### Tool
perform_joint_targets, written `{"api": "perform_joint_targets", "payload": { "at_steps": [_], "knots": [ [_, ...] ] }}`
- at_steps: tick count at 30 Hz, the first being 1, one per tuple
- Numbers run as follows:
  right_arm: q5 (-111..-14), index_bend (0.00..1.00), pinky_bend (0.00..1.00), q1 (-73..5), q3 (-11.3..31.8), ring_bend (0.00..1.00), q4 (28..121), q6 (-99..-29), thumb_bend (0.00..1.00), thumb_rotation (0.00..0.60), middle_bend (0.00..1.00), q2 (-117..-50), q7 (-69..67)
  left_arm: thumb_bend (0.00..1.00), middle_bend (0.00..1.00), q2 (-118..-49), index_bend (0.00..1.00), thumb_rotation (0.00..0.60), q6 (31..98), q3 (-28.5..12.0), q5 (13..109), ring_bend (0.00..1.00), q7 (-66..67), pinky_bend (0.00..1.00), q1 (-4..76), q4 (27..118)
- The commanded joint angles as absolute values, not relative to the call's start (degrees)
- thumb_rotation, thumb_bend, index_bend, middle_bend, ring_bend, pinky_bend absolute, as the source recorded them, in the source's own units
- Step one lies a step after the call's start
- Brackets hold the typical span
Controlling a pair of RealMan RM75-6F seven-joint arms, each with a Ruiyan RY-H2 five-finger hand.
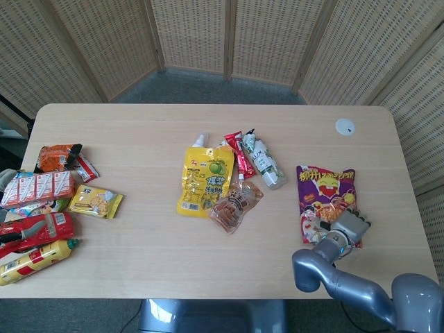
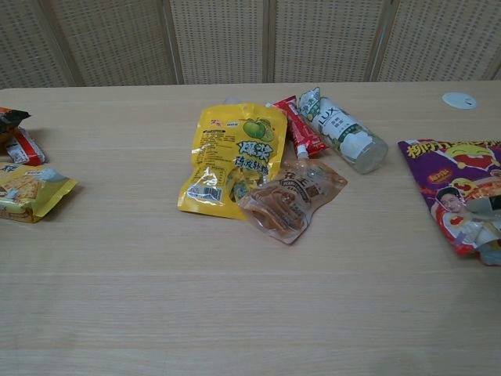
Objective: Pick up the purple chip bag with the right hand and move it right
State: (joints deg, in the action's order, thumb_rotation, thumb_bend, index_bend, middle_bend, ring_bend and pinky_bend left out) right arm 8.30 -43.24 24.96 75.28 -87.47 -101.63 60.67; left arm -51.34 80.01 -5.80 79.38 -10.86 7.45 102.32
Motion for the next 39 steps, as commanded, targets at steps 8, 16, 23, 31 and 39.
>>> {"api": "perform_joint_targets", "payload": {
  "at_steps": [8, 16, 23, 31, 39],
  "knots": [
    [5.47, 0.00, 0.00, -40.79, 26.29, 0.00, 70.53, -84.79, 0.00, 0.257, 0.00, -104.35, 61.48, 0.00, 0.00, -51.45, 0.00, 0.333, 79.93, -5.77, 79.20, 0.00, -10.53, 0.00, 7.47, 102.35],
    [0.51, 0.00, 0.26, -38.79, 25.02, 0.00, 68.74, -83.11, 0.00, 0.595, 0.00, -105.10, 61.09, 0.00, 0.00, -51.62, 0.00, 0.337, 79.98, -5.69, 79.21, 0.00, -9.91, 0.00, 7.47, 102.53],
    [-3.21, 0.26, 0.88, -37.52, 23.69, 0.55, 67.00, -82.37, 0.20, 0.600, 0.36, -106.32, 61.68, 0.00, 0.00, -51.69, 0.00, 0.340, 80.04, -5.61, 79.39, 0.00, -9.65, 0.00, 7.47, 102.67],
    [-9.97, 0.64, 1.00, -36.18, 24.73, 0.88, 70.37, -84.84, 0.53, 0.600, 0.71, -105.33, 57.32, 0.00, 0.00, -51.71, 0.00, 0.337, 80.11, -5.63, 79.44, 0.00, -9.66, 0.00, 7.48, 102.63],
    [-14.86, 0.75, 1.00, -33.85, 25.15, 0.92, 78.22, -87.41, 0.57, 0.600, 0.77, -101.17, 55.20, 0.00, 0.00, -51.55, 0.00, 0.337, 80.40, -5.65, 79.61, 0.00, -9.98, 0.00, 7.35, 102.70]
  ]
}}
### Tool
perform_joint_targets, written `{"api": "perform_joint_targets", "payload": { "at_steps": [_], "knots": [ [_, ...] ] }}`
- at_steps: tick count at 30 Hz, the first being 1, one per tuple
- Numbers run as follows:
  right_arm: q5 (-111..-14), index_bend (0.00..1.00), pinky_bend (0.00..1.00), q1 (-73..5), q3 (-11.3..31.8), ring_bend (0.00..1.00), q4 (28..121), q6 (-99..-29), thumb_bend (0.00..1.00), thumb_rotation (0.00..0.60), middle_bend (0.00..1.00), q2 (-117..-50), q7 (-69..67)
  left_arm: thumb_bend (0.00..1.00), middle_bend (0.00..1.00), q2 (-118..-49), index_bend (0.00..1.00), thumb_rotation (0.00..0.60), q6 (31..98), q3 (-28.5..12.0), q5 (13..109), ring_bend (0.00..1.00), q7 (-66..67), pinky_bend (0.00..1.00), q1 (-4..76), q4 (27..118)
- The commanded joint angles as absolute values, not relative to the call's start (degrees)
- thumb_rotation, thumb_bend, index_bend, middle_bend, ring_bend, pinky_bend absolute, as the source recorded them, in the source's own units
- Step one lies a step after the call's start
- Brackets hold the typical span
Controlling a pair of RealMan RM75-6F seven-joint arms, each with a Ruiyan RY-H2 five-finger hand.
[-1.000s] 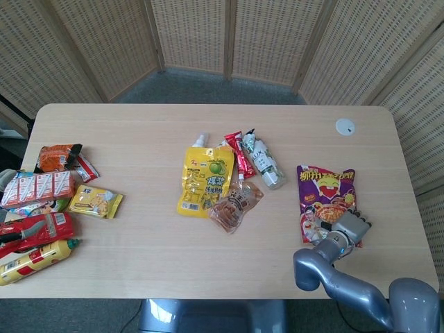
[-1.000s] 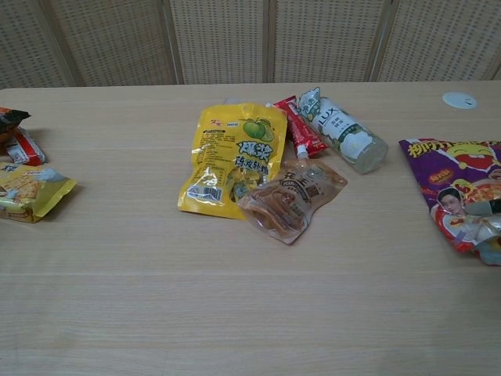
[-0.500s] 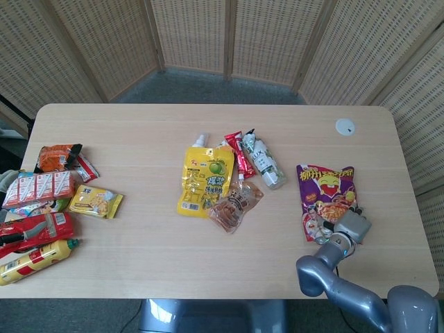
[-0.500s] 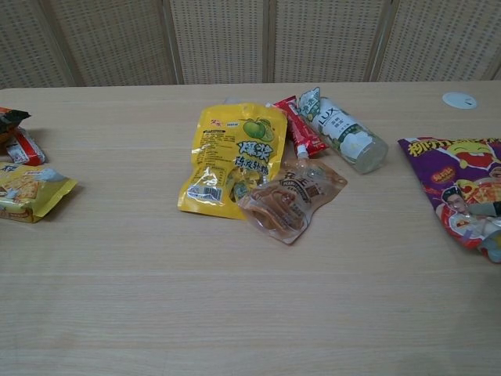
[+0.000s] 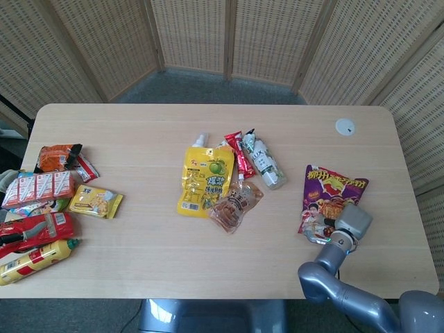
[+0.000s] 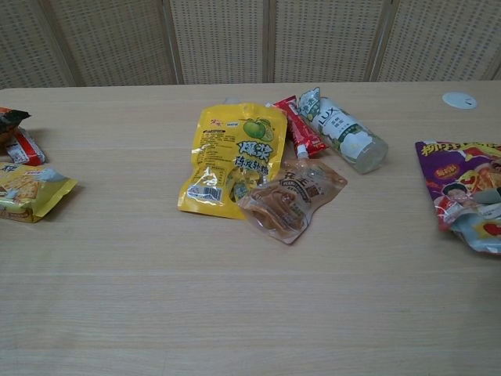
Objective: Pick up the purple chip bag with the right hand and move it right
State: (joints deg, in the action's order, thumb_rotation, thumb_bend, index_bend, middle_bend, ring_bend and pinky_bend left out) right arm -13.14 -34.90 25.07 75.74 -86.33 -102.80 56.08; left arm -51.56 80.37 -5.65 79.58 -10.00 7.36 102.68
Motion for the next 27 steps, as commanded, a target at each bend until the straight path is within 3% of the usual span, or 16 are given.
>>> {"api": "perform_joint_targets", "payload": {
  "at_steps": [1, 17, 27],
  "knots": [
    [-15.22, 0.76, 1.00, -33.59, 25.07, 0.93, 78.98, -87.63, 0.57, 0.600, 0.77, -100.68, 55.20, 0.00, 0.00, -51.54, 0.00, 0.337, 80.44, -5.64, 79.66, 0.00, -9.94, 0.00, 7.35, 102.71],
    [-21.38, 0.79, 1.00, -30.59, 24.87, 0.98, 91.41, -91.38, 0.57, 0.600, 0.83, -93.81, 53.36, 0.00, 0.00, -51.46, 0.00, 0.339, 80.91, -5.61, 80.10, 0.00, -9.89, 0.00, 7.22, 103.00],
    [-28.04, 0.80, 1.00, -29.94, 24.00, 0.99, 104.08, -97.06, 0.58, 0.600, 0.84, -88.43, 53.98, 0.00, 0.00, -51.40, 0.00, 0.339, 81.23, -5.66, 80.27, 0.00, -9.81, 0.00, 7.16, 103.20]
  ]
}}
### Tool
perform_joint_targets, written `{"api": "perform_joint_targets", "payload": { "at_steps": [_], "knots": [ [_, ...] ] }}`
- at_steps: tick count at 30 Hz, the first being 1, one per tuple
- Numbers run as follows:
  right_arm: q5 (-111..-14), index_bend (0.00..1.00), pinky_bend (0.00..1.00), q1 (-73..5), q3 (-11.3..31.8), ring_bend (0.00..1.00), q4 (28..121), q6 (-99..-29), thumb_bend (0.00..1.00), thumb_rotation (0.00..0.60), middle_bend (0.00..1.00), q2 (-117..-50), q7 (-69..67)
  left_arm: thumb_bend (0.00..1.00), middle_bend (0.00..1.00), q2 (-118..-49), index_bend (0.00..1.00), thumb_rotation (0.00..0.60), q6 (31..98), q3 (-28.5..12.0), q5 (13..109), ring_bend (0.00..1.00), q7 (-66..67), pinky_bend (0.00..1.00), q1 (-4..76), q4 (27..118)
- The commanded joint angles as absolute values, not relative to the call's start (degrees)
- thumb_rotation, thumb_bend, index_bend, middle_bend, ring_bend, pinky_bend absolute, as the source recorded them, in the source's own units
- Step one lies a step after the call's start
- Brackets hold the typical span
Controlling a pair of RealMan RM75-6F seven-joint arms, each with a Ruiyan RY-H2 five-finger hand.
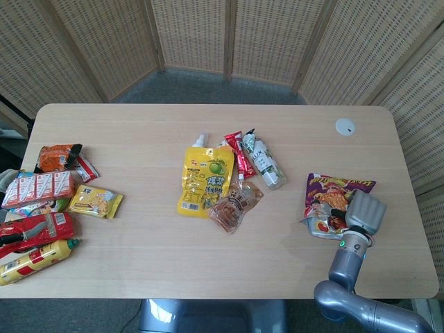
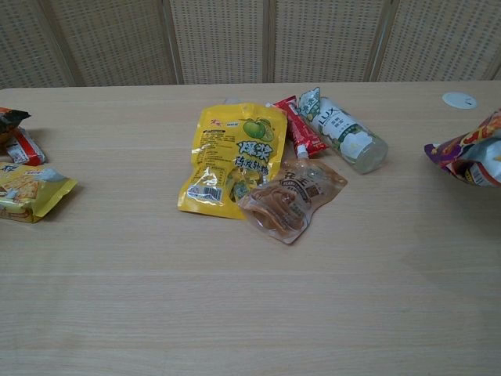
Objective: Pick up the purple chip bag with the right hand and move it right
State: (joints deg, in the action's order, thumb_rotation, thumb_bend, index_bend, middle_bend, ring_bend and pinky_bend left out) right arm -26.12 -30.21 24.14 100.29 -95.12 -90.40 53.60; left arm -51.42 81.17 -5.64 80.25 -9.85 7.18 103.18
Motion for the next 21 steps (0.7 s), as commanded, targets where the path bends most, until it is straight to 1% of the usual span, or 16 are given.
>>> {"api": "perform_joint_targets", "payload": {
  "at_steps": [1, 11, 21],
  "knots": [
    [-28.45, 0.80, 1.00, -29.96, 24.03, 0.99, 105.19, -97.48, 0.58, 0.600, 0.84, -88.00, 54.16, 0.00, 0.00, -51.39, 0.00, 0.339, 81.26, -5.65, 80.30, 0.00, -9.85, 0.00, 7.15, 103.25],
    [-32.58, 0.80, 1.00, -32.28, 26.25, 1.00, 115.88, -102.36, 0.58, 0.600, 0.85, -84.32, 57.44, 0.00, 0.00, -51.29, 0.00, 0.340, 81.42, -5.63, 80.58, 0.00, -9.88, 0.00, 7.13, 103.45],
    [-31.22, 0.80, 1.00, -36.02, 30.80, 1.00, 120.25, -104.25, 0.58, 0.600, 0.85, -81.56, 61.09, 0.00, 0.00, -51.10, 0.00, 0.339, 81.82, -5.56, 80.95, 0.00, -9.98, 0.00, 6.96, 103.68]
  ]
}}
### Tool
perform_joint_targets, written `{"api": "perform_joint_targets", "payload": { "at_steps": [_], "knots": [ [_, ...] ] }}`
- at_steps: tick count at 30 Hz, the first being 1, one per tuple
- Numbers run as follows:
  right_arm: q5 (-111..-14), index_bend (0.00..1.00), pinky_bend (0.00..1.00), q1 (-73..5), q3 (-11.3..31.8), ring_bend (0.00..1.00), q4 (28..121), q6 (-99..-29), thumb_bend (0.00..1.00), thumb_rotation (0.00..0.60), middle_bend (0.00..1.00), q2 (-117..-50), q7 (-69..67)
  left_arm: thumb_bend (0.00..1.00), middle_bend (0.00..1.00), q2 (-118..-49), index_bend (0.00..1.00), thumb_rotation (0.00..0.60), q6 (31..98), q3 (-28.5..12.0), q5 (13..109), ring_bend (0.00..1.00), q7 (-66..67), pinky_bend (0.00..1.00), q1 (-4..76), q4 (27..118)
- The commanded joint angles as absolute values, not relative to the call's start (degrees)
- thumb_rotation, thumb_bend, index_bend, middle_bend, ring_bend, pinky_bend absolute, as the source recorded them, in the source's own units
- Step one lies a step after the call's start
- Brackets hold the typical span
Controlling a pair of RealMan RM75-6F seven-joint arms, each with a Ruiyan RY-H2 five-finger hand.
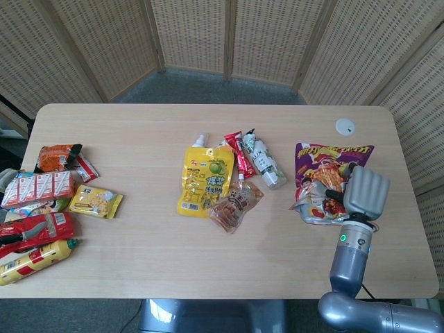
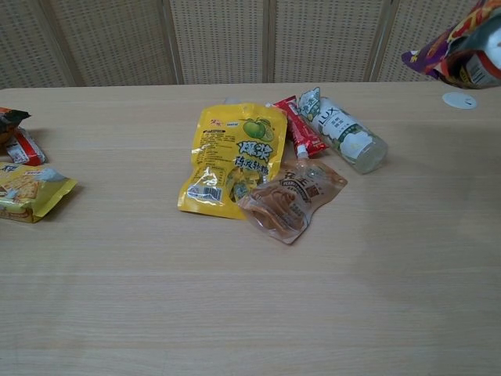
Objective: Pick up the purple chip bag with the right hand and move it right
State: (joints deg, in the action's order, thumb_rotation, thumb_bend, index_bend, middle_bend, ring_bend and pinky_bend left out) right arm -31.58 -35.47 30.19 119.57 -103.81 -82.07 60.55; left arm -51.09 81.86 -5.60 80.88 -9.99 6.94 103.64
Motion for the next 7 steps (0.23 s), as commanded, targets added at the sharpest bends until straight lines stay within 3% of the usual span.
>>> {"api": "perform_joint_targets", "payload": {
  "at_steps": [1, 7],
  "knots": [
    [-31.17, 0.80, 1.00, -36.30, 31.05, 1.00, 120.59, -104.47, 0.58, 0.600, 0.85, -81.37, 61.28, 0.00, 0.00, -51.11, 0.00, 0.339, 81.78, -5.53, 81.01, 0.00, -9.95, 0.00, 6.98, 103.69],
    [-30.35, 0.80, 1.00, -37.98, 32.48, 1.00, 122.60, -105.91, 0.58, 0.600, 0.85, -80.60, 62.17, 0.00, 0.00, -51.22, 0.00, 0.340, 81.64, -5.47, 81.03, 0.00, -9.56, 0.00, 7.07, 103.75]
  ]
}}
